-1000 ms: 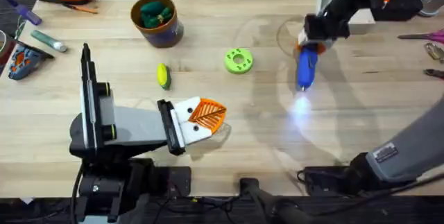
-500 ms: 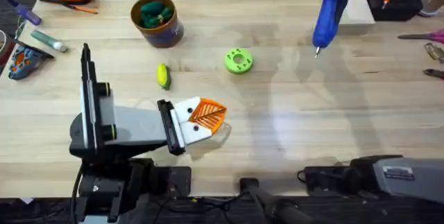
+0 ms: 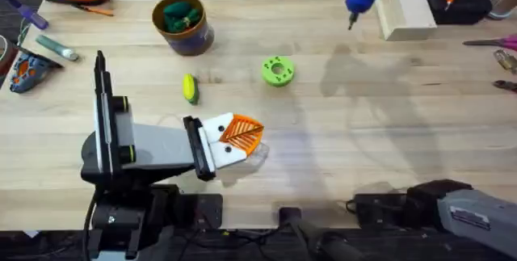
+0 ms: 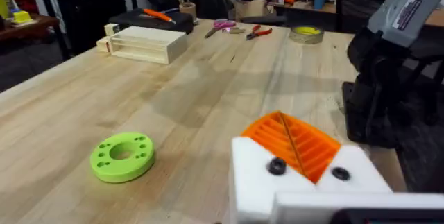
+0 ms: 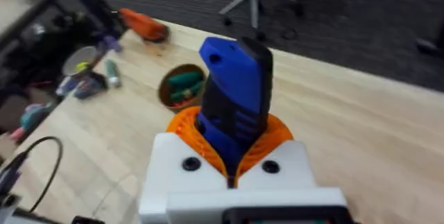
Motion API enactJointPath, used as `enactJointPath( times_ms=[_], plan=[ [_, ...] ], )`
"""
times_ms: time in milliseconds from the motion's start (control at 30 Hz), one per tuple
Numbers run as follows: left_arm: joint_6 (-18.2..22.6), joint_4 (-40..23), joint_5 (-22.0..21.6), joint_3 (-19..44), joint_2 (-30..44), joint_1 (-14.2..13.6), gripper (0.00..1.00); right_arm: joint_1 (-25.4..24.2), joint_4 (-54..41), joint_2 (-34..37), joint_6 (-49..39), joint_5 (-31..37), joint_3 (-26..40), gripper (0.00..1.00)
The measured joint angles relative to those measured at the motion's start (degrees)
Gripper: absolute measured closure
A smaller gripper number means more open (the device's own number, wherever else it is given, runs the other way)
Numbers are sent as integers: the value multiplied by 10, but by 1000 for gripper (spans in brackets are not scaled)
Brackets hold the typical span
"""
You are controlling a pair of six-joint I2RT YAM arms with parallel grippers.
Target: Pick up the gripper from the table and insert it into the empty holder that is missing its gripper. Then pick up a screw, insert it into the mounting hole, and use the screwdriver to tighten it. Finally, clean up the table by picking up the vegetable and placing it into the bucket.
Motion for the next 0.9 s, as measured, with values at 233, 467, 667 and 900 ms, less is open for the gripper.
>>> enactJointPath(
  times_ms=[233,467,667,900],
  plan=[
    [0,0,0,0,0,0,987,22,81,-1,-40,-116,0,975],
    [0,0,0,0,0,0,987,51,85,-1,-110,-195,0,975],
    [0,0,0,0,0,0,987,87,26,-1,-188,-186,0,975],
    [0,0,0,0,0,0,987,107,-1,-1,-248,-188,-2,975]
  ],
)
